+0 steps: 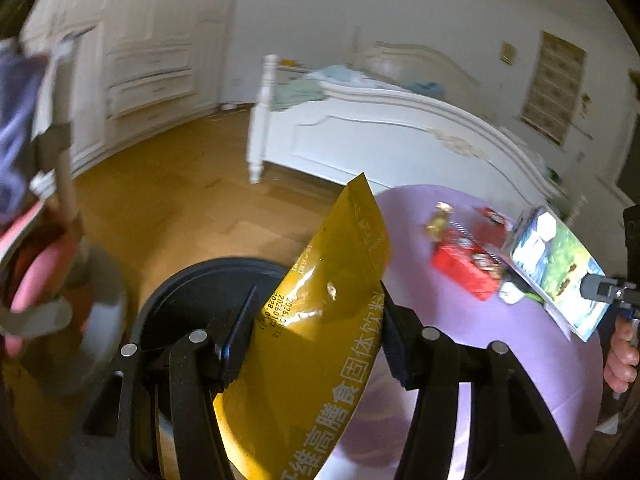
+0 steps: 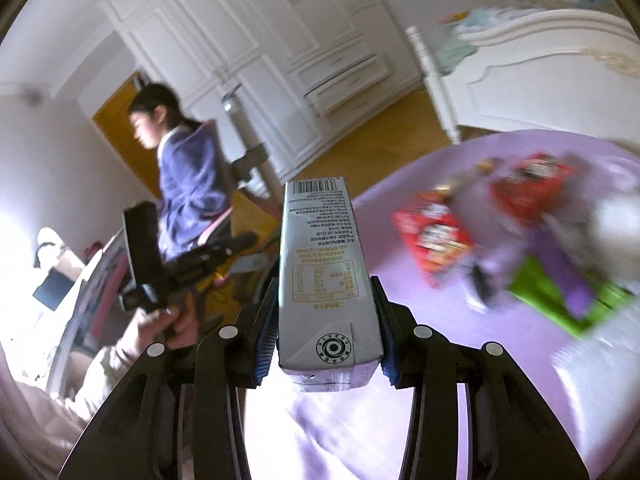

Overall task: Collect trash
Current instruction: 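Carry both items over the black bin and open both tools to drop them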

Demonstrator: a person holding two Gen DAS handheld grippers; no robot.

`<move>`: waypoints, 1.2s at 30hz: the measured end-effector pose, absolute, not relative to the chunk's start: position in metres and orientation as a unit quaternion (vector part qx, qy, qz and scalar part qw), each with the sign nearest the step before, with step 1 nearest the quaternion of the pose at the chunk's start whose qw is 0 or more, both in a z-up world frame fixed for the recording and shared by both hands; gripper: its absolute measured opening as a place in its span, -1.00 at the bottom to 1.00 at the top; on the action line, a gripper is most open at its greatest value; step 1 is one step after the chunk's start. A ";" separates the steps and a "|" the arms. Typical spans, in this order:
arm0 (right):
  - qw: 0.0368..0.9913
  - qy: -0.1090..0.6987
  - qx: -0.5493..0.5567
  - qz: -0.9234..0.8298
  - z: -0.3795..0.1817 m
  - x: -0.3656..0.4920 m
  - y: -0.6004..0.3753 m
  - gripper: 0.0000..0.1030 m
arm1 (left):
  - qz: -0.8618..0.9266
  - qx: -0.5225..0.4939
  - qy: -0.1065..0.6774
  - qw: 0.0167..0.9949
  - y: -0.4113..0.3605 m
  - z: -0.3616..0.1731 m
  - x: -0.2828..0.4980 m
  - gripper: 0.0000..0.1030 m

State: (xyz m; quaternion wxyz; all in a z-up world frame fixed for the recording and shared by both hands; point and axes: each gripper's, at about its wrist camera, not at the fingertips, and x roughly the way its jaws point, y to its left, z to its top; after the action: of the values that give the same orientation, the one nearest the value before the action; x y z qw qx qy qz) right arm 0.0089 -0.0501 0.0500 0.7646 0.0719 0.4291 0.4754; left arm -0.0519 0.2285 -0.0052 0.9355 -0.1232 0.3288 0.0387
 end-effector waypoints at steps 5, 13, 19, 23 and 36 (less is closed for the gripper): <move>0.726 0.468 0.058 0.500 0.036 0.021 0.036 -0.18 | 0.075 -0.177 0.325 0.926 0.271 -0.028 -0.066 0.09; 0.707 0.517 0.025 0.481 -0.006 0.045 0.136 -0.18 | 0.098 -0.228 0.337 0.908 0.309 -0.066 -0.060 0.09; 0.713 0.531 -0.003 0.458 -0.030 0.058 0.171 -0.18 | 0.106 -0.242 0.353 0.897 0.319 -0.091 -0.048 0.09; 0.717 0.534 -0.019 0.447 -0.045 0.060 0.188 -0.18 | 0.108 -0.247 0.362 0.892 0.323 -0.105 -0.042 0.09; 0.726 0.515 -0.043 0.453 -0.053 0.056 0.197 0.08 | 0.124 -0.239 0.378 0.886 0.324 -0.119 -0.039 0.53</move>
State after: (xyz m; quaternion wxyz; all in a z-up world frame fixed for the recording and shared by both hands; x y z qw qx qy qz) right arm 0.0564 0.1966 -0.0535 0.7263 -0.0426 0.5155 0.4527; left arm -0.0395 0.3238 -0.1189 0.8858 -0.2387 0.3782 0.1238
